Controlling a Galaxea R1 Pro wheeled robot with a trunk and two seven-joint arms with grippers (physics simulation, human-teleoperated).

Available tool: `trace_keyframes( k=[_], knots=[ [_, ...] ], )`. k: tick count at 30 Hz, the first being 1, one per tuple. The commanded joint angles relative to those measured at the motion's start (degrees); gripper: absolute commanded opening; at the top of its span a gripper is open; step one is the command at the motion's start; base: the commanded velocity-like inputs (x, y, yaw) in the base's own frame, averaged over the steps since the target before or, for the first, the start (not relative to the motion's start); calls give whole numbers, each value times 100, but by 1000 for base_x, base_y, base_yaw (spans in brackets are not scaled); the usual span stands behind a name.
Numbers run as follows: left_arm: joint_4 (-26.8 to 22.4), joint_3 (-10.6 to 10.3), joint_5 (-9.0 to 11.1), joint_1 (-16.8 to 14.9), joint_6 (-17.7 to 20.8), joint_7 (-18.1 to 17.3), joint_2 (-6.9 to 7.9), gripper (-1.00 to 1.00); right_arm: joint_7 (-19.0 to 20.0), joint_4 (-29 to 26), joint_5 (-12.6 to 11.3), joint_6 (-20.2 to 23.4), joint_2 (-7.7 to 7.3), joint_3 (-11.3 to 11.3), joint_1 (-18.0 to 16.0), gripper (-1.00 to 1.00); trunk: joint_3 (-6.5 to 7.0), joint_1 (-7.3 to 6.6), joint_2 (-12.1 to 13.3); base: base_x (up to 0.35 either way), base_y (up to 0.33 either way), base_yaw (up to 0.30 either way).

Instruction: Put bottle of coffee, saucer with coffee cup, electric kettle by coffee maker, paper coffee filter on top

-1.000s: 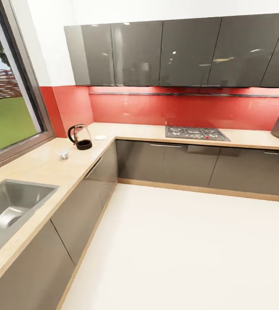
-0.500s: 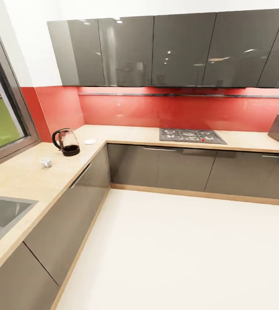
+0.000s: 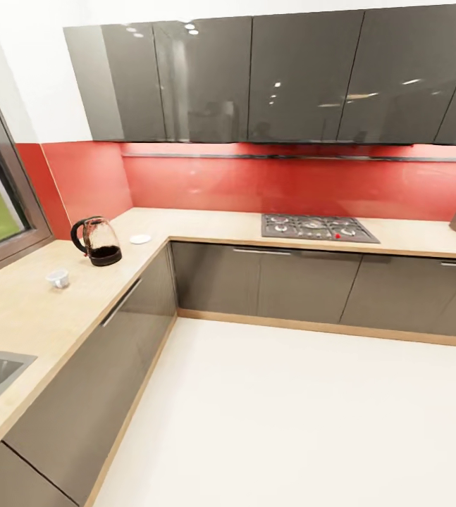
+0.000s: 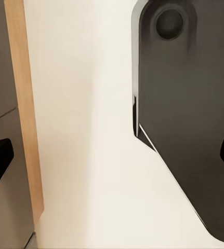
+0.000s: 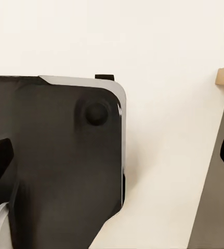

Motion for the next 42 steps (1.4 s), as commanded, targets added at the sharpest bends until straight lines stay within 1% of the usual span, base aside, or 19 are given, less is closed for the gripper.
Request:
trace_keyframes(
  k=[1, 14, 42],
  knots=[
    [10, 45, -60, -6, -26, 20, 0, 100, -3, 4, 2, -19, 0, -2, -4, 100, -12, 6, -11, 330, 0, 0],
    [10, 45, -60, -5, -26, 21, 0, 100, -8, 4, 2, -19, 0, -8, -4, 100, -12, 6, -11, 329, -33, 0],
    [10, 66, -54, 3, -33, 28, 9, 100, -8, 4, 0, -19, 0, -8, -4, 100, -12, 6, -11, 310, -174, 0]
  ],
)
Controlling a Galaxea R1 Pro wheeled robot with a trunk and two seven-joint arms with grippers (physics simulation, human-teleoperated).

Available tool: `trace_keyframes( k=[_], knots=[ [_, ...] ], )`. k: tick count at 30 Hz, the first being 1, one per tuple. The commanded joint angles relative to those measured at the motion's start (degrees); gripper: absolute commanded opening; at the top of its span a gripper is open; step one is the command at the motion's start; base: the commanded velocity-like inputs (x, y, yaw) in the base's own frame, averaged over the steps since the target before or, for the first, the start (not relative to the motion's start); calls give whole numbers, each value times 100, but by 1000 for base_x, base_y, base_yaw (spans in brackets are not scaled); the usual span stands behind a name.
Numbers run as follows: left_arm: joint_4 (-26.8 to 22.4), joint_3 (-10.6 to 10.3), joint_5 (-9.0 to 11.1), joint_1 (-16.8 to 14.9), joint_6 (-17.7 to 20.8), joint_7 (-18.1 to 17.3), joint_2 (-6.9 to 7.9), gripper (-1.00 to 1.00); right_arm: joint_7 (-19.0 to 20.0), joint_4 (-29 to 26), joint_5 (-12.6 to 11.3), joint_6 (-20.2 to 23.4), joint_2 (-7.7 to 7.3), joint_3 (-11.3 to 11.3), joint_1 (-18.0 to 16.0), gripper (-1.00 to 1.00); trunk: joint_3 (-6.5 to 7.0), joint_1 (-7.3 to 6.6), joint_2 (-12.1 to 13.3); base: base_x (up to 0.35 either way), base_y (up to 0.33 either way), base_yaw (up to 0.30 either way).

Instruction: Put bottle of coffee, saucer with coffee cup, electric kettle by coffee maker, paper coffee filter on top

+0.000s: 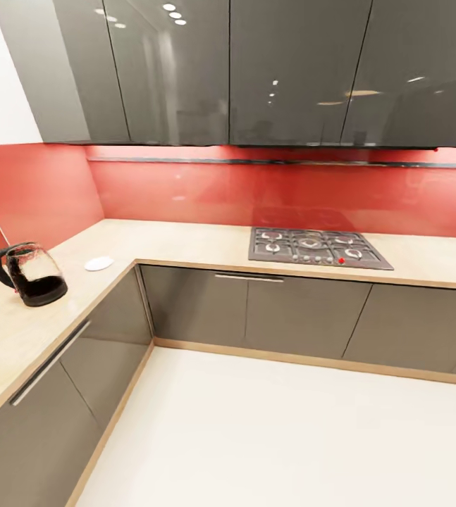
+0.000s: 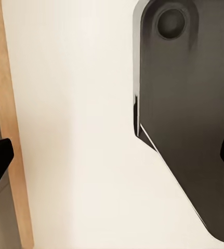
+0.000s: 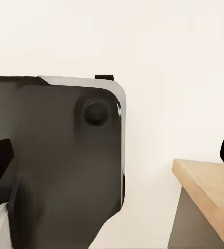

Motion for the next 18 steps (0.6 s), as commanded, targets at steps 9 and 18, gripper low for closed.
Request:
trace_keyframes(
  k=[9, 18],
  knots=[
    [9, 62, -59, -6, -24, 21, 0, 100, -2, 5, -1, -19, 0, 5, -5, 100, -11, 6, -10, 315, -135, 0],
    [9, 67, -59, -6, -24, 21, 0, 100, -2, 5, -2, -19, 0, 6, -5, 100, -11, 6, -10, 315, -134, 0]
  ],
)
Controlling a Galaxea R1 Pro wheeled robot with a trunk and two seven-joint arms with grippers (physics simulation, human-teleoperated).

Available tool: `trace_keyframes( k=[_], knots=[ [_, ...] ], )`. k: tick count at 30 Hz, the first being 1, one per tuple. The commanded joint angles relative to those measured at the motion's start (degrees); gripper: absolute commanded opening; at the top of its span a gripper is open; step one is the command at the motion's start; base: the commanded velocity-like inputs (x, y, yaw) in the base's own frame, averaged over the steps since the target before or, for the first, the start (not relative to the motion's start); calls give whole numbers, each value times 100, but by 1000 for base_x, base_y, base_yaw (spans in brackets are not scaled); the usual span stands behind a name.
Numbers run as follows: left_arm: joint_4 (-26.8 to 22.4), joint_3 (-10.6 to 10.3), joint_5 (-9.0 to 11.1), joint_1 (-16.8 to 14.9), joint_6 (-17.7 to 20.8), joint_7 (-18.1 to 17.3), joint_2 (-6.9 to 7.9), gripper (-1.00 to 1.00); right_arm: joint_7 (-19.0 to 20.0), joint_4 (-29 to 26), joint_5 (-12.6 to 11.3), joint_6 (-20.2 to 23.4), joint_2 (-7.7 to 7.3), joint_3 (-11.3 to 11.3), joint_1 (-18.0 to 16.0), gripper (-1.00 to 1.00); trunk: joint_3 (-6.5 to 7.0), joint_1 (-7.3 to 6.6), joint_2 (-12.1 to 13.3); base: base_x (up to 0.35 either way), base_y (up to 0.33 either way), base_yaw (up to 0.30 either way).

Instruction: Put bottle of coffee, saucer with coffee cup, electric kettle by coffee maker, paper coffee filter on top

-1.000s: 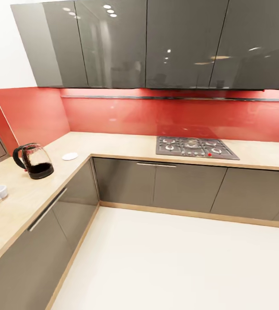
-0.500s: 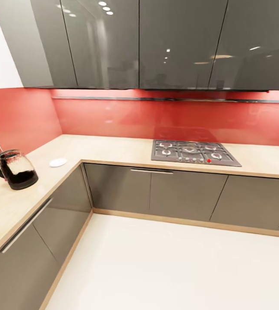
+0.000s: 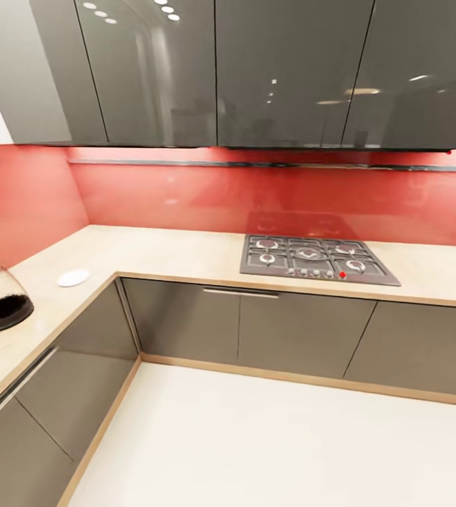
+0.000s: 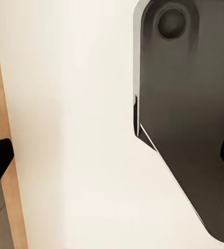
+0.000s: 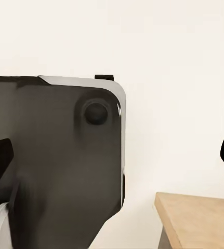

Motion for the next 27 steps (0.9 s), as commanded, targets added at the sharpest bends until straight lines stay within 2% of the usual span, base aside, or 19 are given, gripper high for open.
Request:
trace_keyframes(
  k=[1, 8, 12, 19, 27],
  knots=[
    [9, 45, -61, -6, -24, 19, 0, 100, -2, 5, 0, -19, 0, 0, -4, 100, -12, 6, -11, 315, -134, 0],
    [9, 45, -61, -6, -24, 21, 0, 100, -2, 5, -1, -19, 0, 1, -4, 100, -12, 6, -11, 315, -135, 91],
    [9, 45, -61, -6, -26, 21, 0, 100, -2, 5, 4, -19, 0, 1, -4, 100, -12, 6, -11, 314, -135, 259],
    [9, 52, -47, -6, -297, 21, 3, 100, -2, 5, 1, -19, 0, 1, -4, 100, -12, 6, -11, 281, -166, 275],
    [13, 64, -43, 2, -348, 21, 9, 100, -2, 5, 5, -19, 0, 1, -4, 100, -12, 6, -11, 208, -214, 277]
  ],
)
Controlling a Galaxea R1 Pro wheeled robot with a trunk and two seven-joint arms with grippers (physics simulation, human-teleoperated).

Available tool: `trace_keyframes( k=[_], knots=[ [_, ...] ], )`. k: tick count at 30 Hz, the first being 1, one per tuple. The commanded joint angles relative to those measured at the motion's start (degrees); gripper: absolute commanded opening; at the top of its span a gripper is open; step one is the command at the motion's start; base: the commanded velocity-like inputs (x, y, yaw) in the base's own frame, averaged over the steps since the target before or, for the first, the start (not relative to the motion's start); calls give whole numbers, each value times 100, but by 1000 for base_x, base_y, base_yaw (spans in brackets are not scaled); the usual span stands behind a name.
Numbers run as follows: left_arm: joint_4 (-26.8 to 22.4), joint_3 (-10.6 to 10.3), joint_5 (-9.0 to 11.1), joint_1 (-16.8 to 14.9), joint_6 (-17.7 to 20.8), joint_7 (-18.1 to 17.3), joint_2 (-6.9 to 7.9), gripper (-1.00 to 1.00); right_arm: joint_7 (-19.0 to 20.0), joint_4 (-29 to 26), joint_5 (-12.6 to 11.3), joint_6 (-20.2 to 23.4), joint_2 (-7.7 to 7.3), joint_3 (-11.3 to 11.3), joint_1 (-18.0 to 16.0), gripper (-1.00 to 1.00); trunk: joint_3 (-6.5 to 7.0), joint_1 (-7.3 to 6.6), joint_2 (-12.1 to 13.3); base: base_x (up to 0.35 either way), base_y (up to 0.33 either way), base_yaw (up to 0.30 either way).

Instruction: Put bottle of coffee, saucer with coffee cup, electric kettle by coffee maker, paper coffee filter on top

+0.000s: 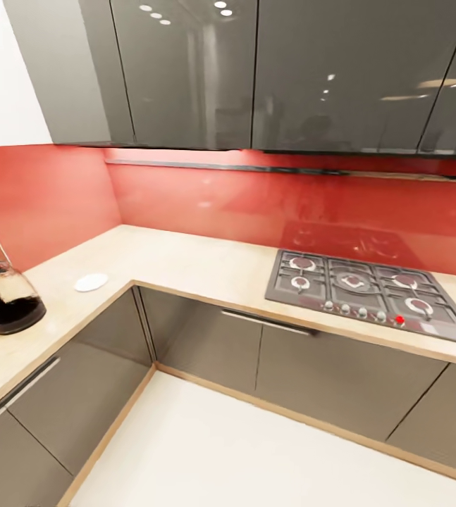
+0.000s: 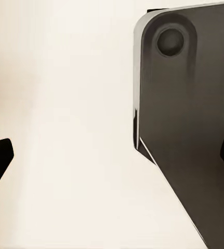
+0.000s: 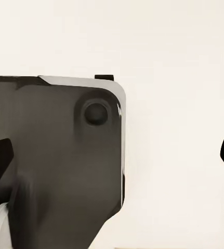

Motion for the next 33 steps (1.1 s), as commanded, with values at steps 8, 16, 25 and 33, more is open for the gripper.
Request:
trace_keyframes(
  k=[8, 16, 25, 33],
  knots=[
    [8, 48, -61, -7, -32, 25, 0, 100, -2, 3, 1, -18, 0, -1, -3, 100, -11, 5, -11, 164, -241, 277],
    [9, 55, -53, -7, -42, 25, 0, 100, -2, 3, 2, -18, 0, -1, -3, 100, -11, 5, -11, 105, -275, 277],
    [16, 49, -52, 2, -262, 25, 0, 100, -2, 3, 2, -18, 0, -1, -3, 100, -11, 5, -11, 63, -276, 277],
    [16, 48, -52, 2, -271, 25, 0, 100, -2, 3, 2, -18, 0, -1, -3, 100, -11, 5, -11, 4, -37, 277]
  ],
)
